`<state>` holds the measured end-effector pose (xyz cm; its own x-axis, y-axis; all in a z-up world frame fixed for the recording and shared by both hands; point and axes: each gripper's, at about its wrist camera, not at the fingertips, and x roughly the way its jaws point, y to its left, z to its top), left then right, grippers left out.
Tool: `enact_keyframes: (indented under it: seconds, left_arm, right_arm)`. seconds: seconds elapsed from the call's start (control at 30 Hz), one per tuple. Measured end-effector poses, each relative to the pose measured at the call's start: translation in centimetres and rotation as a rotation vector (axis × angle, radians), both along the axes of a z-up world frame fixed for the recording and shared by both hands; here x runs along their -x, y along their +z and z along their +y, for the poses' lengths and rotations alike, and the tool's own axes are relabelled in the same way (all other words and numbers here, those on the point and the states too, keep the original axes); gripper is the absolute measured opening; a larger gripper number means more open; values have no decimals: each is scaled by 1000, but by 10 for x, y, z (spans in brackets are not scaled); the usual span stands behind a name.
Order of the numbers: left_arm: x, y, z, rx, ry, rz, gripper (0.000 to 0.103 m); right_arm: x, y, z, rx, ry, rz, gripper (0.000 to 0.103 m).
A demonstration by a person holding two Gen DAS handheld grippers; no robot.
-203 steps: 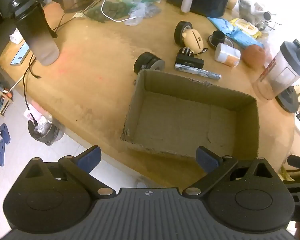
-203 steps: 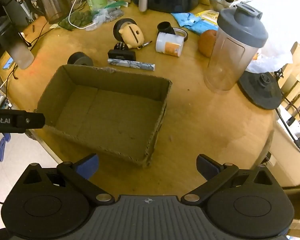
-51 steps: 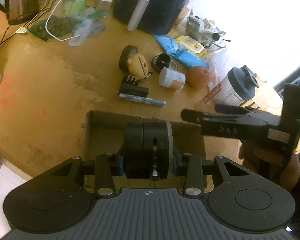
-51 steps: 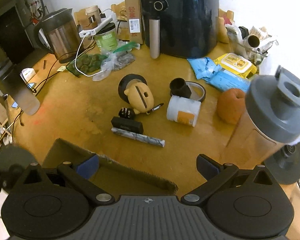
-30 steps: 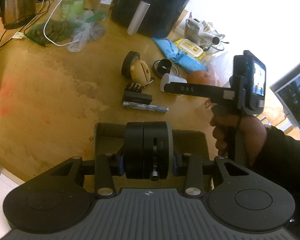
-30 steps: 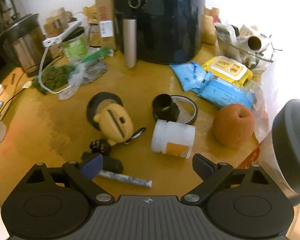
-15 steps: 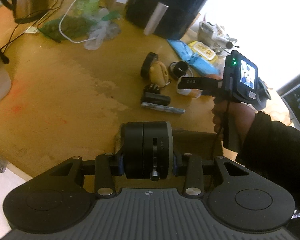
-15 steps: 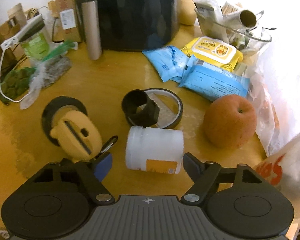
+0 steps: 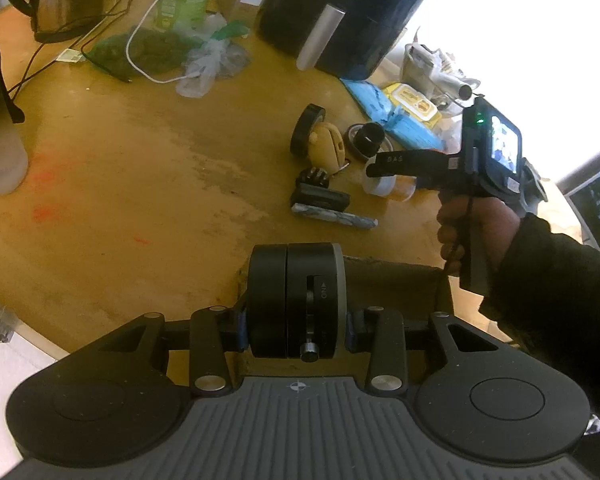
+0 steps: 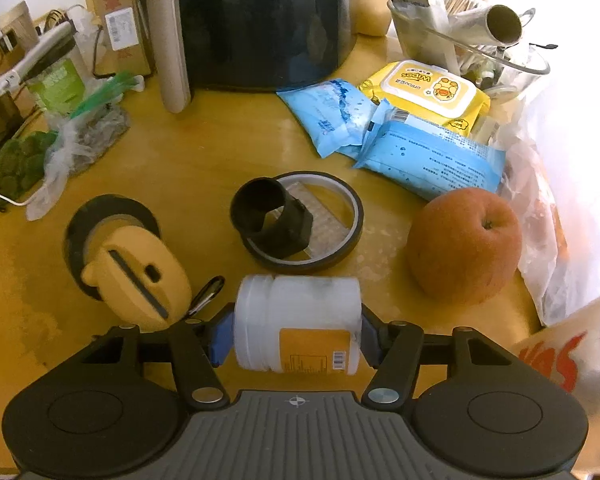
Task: Organize rigid objects
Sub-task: 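Grasp the white jar with orange label with the right gripper, then lower the black roll into the box and open the left gripper while the right gripper carries the jar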
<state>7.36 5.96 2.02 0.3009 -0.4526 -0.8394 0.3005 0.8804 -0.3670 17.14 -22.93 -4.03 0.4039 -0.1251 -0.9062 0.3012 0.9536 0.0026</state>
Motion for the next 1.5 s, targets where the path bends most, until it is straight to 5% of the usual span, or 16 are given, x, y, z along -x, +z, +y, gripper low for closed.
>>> enact_keyframes:
  seconds: [0.87, 1.5]
  left_arm:
    - [11, -3, -33, -55, -75, -14, 40]
    - [-10, -47, -74, -237, -144, 48, 40]
  right_arm:
    - [112, 105, 11, -174, 73, -200, 63]
    - [185, 92, 27, -294, 125, -140, 64]
